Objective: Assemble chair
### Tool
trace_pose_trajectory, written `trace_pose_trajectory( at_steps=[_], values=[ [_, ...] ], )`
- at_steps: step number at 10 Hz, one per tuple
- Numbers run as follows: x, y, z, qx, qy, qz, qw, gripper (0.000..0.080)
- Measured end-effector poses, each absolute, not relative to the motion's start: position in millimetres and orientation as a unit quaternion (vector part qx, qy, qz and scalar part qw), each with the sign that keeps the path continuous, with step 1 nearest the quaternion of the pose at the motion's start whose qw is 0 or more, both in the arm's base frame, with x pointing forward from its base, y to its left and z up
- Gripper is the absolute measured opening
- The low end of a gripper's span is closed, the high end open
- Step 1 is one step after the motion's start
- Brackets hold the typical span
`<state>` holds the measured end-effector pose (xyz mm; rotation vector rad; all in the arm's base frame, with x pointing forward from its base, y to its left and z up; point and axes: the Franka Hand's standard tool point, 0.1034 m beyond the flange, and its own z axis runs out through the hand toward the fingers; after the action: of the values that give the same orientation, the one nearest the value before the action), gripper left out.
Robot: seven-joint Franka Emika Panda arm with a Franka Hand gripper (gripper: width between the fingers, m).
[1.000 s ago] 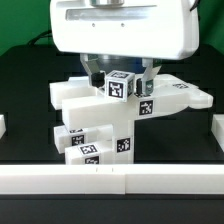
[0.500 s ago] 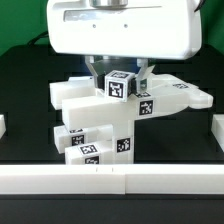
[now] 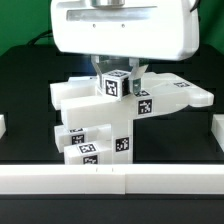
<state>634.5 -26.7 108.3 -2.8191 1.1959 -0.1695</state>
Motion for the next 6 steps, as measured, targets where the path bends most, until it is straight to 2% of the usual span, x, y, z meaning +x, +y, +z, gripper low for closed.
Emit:
trace_pose_trajectory(
  at_steps=[6],
  values=[
    [637,-42,111.3,-0.820,0.567,-0.057,0.055,0.0271]
  ],
)
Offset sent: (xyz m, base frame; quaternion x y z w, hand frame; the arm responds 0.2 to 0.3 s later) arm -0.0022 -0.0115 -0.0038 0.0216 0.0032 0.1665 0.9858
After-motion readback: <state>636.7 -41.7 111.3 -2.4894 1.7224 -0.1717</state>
